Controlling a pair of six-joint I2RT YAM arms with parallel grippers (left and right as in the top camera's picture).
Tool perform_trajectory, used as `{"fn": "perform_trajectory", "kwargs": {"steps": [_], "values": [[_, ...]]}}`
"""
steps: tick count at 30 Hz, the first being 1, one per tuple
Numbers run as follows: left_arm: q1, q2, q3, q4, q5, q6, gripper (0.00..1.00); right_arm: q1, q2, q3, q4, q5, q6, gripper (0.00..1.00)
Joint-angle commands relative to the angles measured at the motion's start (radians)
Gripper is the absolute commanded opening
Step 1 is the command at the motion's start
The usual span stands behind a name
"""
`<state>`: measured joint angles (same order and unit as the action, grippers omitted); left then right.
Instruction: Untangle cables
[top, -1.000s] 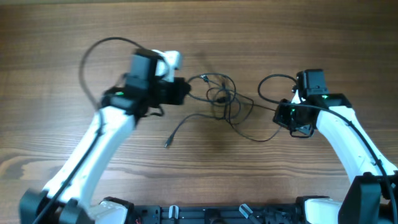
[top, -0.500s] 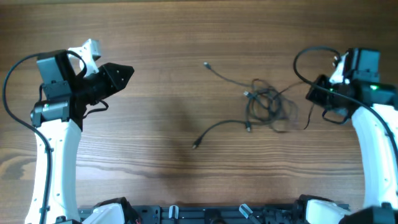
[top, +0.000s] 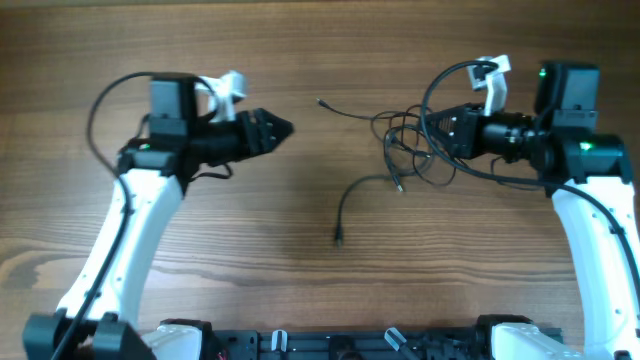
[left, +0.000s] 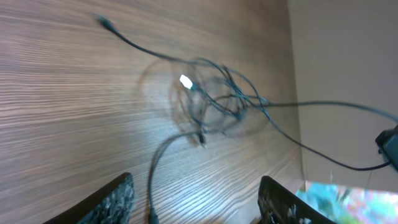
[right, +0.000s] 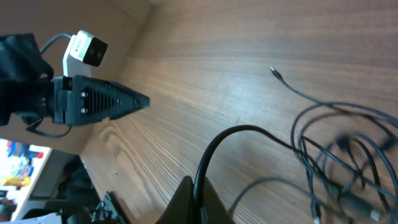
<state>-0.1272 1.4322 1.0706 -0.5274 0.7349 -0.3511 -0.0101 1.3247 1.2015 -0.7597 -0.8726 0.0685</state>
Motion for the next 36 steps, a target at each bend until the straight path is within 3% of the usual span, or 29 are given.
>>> {"fn": "perform_trajectory", "kwargs": {"steps": [1, 6, 9, 14, 25, 33, 36], "values": [[-0.106, 0.063, 0.008, 0.05, 0.016, 0.002, 0.67, 0.071, -0.018, 0.026, 0.009, 0.145, 0.096, 0.04], [-0.249, 0.139, 0.008, 0.147, 0.015, 0.003, 0.68, 0.153, -0.035, 0.052, 0.021, 0.312, 0.223, 0.04], [-0.313, 0.185, 0.008, 0.211, -0.001, 0.0, 0.66, 0.178, -0.05, 0.088, 0.039, 0.294, 0.241, 0.04], [-0.377, 0.243, 0.008, 0.27, -0.152, -0.087, 0.68, 0.184, -0.087, 0.156, 0.107, 0.161, 0.256, 0.04], [-0.401, 0.285, 0.008, 0.513, -0.176, -0.239, 0.8, 0.184, -0.134, 0.159, 0.22, -0.017, 0.306, 0.04], [-0.401, 0.285, 0.008, 0.553, -0.176, -0.242, 0.73, 0.184, -0.134, 0.159, 0.371, -0.121, 0.386, 0.04], [-0.401, 0.285, 0.008, 0.505, -0.185, -0.241, 0.7, 0.183, -0.134, 0.159, 0.416, -0.008, 0.406, 0.04]]}}
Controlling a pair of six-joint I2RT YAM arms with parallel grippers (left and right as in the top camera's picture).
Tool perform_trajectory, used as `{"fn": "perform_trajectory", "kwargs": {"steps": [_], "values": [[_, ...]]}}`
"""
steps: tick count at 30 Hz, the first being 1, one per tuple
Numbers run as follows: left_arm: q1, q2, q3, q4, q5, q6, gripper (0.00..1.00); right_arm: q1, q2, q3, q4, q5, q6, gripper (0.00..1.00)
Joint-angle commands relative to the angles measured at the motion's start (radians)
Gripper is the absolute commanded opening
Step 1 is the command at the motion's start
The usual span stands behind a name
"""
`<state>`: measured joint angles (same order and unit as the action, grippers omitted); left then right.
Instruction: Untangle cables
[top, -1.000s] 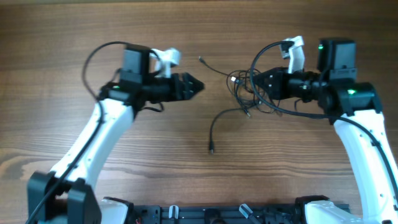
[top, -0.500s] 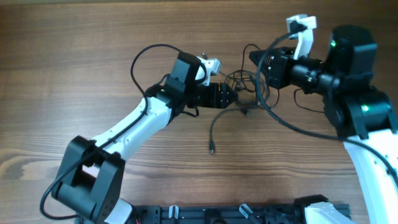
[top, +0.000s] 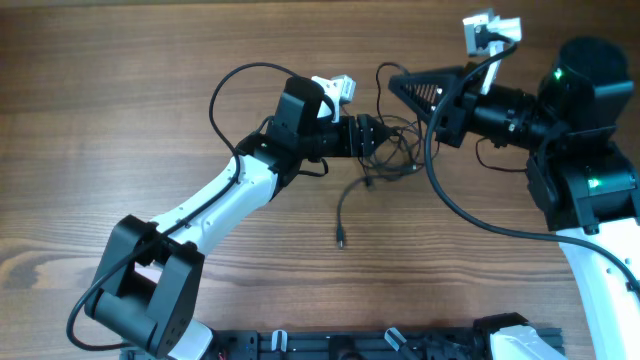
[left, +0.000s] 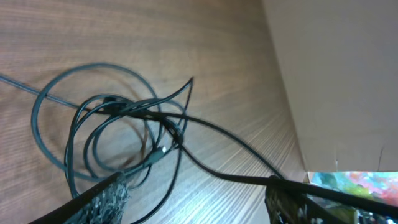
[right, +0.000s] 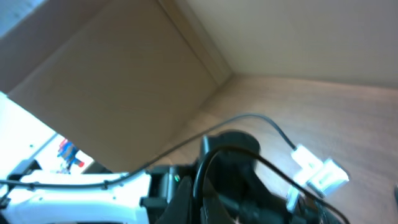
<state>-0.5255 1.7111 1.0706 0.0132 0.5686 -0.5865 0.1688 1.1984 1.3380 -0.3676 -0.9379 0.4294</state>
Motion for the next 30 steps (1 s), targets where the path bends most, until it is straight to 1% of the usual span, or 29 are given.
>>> {"fn": "perform_trajectory", "kwargs": {"steps": [1, 5, 7, 9, 13, 16, 18, 20, 23, 25, 30], "values": [[-0.003, 0.006, 0.008, -0.065, -0.031, -0.005, 0.69, 0.005, -0.008, 0.023, 0.016, 0.139, 0.044, 0.04], [-0.003, 0.006, 0.008, -0.191, -0.135, -0.003, 0.68, 0.005, -0.005, 0.023, -0.027, 0.478, 0.044, 0.04], [-0.003, 0.006, 0.008, -0.237, -0.172, 0.002, 0.68, 0.005, -0.004, 0.023, -0.014, 0.597, 0.041, 0.04], [-0.003, 0.006, 0.008, -0.269, -0.19, 0.003, 0.68, 0.005, -0.006, 0.023, 0.046, 0.634, 0.039, 0.04], [-0.003, 0.006, 0.008, -0.317, -0.196, 0.002, 0.66, 0.005, -0.015, 0.04, 0.229, 0.616, 0.045, 0.04], [-0.003, 0.006, 0.008, -0.334, -0.208, 0.002, 0.65, 0.005, -0.017, 0.075, 0.277, 0.616, 0.052, 0.04], [-0.003, 0.006, 0.008, -0.337, -0.212, 0.003, 0.65, 0.005, -0.016, 0.103, 0.269, 0.625, 0.051, 0.04], [-0.001, 0.006, 0.008, -0.337, -0.216, 0.003, 0.67, 0.005, -0.015, 0.145, 0.225, 0.642, 0.047, 0.04], [0.0, 0.006, 0.008, -0.336, -0.219, 0.002, 0.68, 0.005, 0.006, 0.254, 0.078, 0.642, 0.048, 0.04], [0.0, 0.006, 0.008, -0.336, -0.219, 0.003, 0.69, 0.005, 0.045, 0.381, -0.099, 0.612, 0.053, 0.04], [0.0, 0.006, 0.008, -0.336, -0.219, 0.002, 0.71, 0.005, 0.152, 0.658, -0.444, 0.598, 0.062, 0.04]]}}
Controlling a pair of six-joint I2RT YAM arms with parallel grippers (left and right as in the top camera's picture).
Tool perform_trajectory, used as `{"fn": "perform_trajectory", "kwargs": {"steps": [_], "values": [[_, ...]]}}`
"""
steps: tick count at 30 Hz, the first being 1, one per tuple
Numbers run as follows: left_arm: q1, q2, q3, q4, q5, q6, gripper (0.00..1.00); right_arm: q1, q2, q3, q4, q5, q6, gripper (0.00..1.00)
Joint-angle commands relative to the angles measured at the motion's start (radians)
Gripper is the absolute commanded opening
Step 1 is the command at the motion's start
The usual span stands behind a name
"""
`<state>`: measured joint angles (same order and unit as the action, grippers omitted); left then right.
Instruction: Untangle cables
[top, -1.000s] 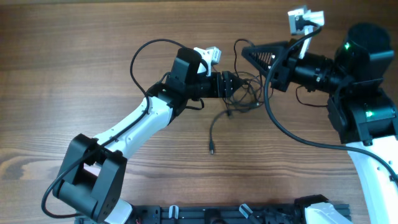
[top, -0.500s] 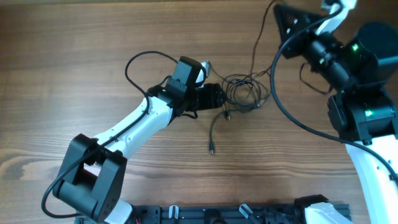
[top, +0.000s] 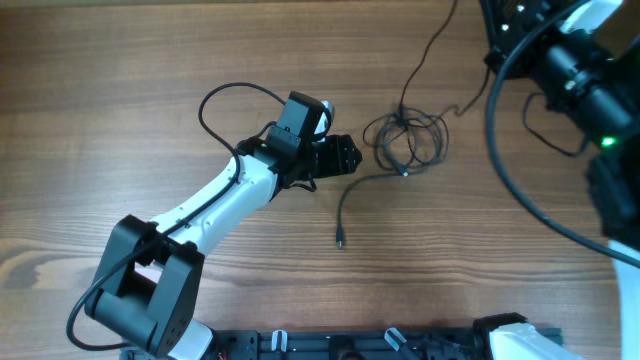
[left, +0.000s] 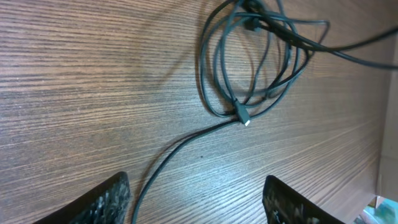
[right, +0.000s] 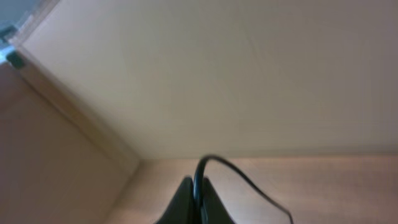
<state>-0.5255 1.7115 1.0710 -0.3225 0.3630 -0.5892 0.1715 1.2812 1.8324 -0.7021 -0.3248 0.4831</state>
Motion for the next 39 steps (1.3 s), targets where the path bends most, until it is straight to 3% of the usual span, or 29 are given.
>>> {"fn": "perform_trajectory", "kwargs": {"steps": [1, 10, 15, 21, 28, 32, 33, 34, 35, 36, 39], "values": [[0.0, 0.006, 0.008, -0.001, -0.013, 0.005, 0.71, 0.002, 0.087, 0.206, -0.153, -0.009, -0.017, 0.04], [0.0, 0.006, 0.008, -0.012, -0.013, 0.005, 0.7, -0.022, 0.131, 0.296, -0.386, 0.499, -0.116, 0.04], [0.0, 0.006, 0.008, -0.011, -0.013, 0.005, 0.74, -0.065, 0.144, 0.294, -0.62, 0.702, -0.065, 0.04], [0.0, 0.006, 0.008, 0.001, -0.012, 0.004, 0.76, -0.188, 0.213, 0.293, -0.871, 0.798, -0.001, 0.04], [0.0, 0.006, 0.008, 0.038, 0.022, 0.004, 0.78, -0.348, 0.29, 0.266, -0.906, 0.739, -0.013, 0.06], [0.0, 0.006, 0.008, 0.011, 0.021, 0.005, 0.75, -0.415, 0.328, 0.24, -0.906, 0.723, -0.016, 0.29], [0.0, 0.006, 0.008, 0.004, 0.021, 0.005, 0.75, -0.43, 0.337, 0.236, -0.906, 0.72, -0.016, 0.4], [0.0, 0.006, 0.008, -0.006, 0.021, 0.005, 0.74, -0.444, 0.349, 0.235, -0.906, 0.711, -0.018, 0.66], [0.0, 0.006, 0.008, -0.016, 0.021, 0.005, 0.74, -0.455, 0.359, 0.235, -0.906, 0.694, -0.026, 0.8], [0.0, 0.006, 0.008, -0.032, 0.02, 0.005, 0.73, -0.462, 0.369, 0.235, -0.898, 0.653, -0.057, 0.87], [0.0, 0.006, 0.008, -0.088, -0.023, 0.006, 0.73, -0.465, 0.391, 0.235, -0.884, 0.507, -0.134, 0.89]]}}
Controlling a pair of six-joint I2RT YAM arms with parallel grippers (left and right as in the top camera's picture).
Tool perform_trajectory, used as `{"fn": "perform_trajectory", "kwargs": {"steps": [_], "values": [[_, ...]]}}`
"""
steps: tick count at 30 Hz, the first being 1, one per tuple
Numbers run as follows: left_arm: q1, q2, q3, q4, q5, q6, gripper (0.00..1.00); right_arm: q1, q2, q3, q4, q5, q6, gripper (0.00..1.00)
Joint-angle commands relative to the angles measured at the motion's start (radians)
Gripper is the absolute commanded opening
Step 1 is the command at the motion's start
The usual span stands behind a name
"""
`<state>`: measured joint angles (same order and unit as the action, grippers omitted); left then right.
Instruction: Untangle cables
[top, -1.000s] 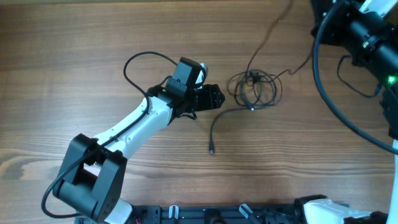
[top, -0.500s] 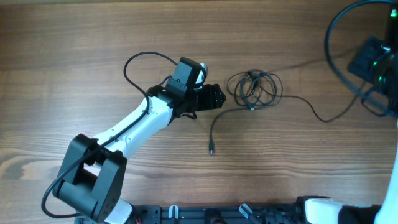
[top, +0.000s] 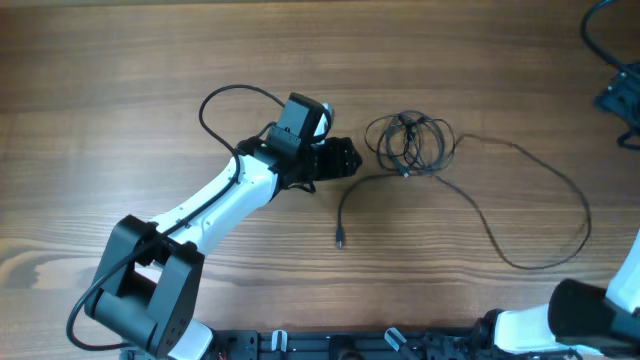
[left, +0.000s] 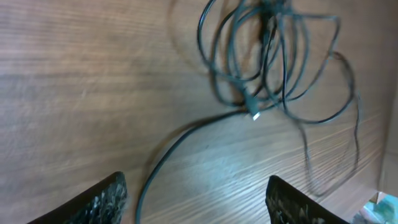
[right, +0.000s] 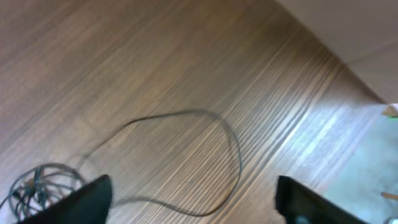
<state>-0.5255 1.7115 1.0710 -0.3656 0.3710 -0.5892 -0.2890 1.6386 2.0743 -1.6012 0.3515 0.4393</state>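
Observation:
The tangle of thin black cables lies coiled mid-table, also in the left wrist view. A thicker cable tail curves down from it to a plug near the front. A long thin cable runs right from the coil in a wide loop, seen as well in the right wrist view. My left gripper sits just left of the coil, open and empty. My right gripper is open and empty, high above the loop.
Bare wooden table surrounds the cables. The table's right edge and a pale wall show in the right wrist view. Only a dark piece of the right arm shows at the overhead view's top right edge.
My right gripper was shut on a black cable held high; now it is open and the long thin cable lies looped on the table right of the coil. The left gripper stayed put.
First my left gripper was open far to the left, my right shut on a cable at the tangle. Then the left was at the tangle, the right raised with the cable. Later the cable stretched up off the coil; now it lies free on the table.

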Motion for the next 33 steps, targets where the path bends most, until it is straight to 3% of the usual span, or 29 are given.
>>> {"fn": "perform_trajectory", "kwargs": {"steps": [1, 5, 13, 25, 33], "values": [[0.0, 0.006, 0.008, -0.061, -0.05, 0.006, 0.72, -0.003, 0.038, -0.007, 0.018, -0.219, -0.114, 0.89], [0.008, 0.006, 0.008, -0.135, -0.148, 0.01, 0.72, 0.005, 0.068, -0.008, 0.0, -0.473, -0.229, 0.89], [0.088, 0.006, 0.008, -0.155, -0.148, 0.009, 0.73, 0.098, 0.081, -0.151, 0.02, -0.571, -0.216, 0.83], [0.168, 0.006, 0.008, -0.229, -0.151, 0.009, 0.79, 0.286, 0.081, -0.581, 0.288, -0.57, -0.034, 0.78], [0.171, 0.006, 0.008, -0.273, -0.194, 0.009, 0.82, 0.368, 0.081, -0.83, 0.56, -0.568, 0.16, 0.58]]}}
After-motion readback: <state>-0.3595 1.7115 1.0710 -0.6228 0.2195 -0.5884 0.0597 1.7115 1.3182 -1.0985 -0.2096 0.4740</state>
